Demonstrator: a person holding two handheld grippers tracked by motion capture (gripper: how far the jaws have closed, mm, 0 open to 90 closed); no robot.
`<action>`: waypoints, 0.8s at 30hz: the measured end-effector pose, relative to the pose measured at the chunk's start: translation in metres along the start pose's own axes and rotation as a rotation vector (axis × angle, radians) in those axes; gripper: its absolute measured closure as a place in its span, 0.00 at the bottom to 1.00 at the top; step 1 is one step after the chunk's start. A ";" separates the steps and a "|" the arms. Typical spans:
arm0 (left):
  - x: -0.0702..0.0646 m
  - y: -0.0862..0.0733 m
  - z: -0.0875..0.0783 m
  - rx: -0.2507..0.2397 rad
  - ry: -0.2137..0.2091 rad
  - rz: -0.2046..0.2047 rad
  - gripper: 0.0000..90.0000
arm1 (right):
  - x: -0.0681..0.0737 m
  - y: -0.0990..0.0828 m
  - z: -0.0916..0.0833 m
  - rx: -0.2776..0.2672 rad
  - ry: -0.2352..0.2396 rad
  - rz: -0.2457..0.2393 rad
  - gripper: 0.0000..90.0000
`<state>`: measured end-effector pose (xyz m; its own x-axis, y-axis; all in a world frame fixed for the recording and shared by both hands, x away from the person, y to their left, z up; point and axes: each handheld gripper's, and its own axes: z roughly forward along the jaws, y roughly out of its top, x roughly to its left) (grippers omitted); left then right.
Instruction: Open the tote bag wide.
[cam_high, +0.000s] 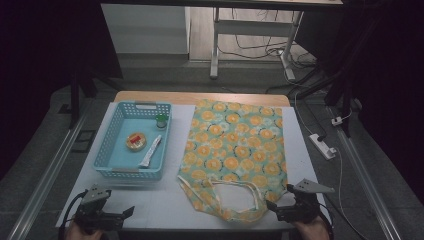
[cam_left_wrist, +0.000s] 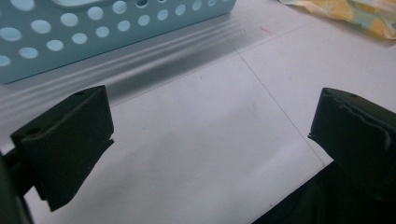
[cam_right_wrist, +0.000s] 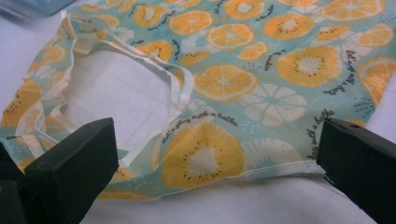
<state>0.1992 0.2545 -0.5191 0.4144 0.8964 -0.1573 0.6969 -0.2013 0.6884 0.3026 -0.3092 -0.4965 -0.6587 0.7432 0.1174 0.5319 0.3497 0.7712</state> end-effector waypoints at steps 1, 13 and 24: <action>0.000 0.000 0.000 -0.003 0.002 0.001 0.00 | 0.000 0.000 0.000 0.000 0.000 0.000 0.00; 0.001 0.001 0.003 0.021 -0.032 0.012 0.00 | 0.002 0.000 0.001 0.010 0.006 -0.021 0.00; 0.003 0.001 0.003 0.029 -0.059 0.007 0.00 | 0.003 0.001 0.002 0.023 0.017 -0.031 0.00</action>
<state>0.2031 0.2553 -0.5211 0.4525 0.8704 -0.1941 0.7100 -0.2199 0.6690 0.3026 -0.3056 -0.4971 -0.6841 0.7220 0.1041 0.5227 0.3856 0.7603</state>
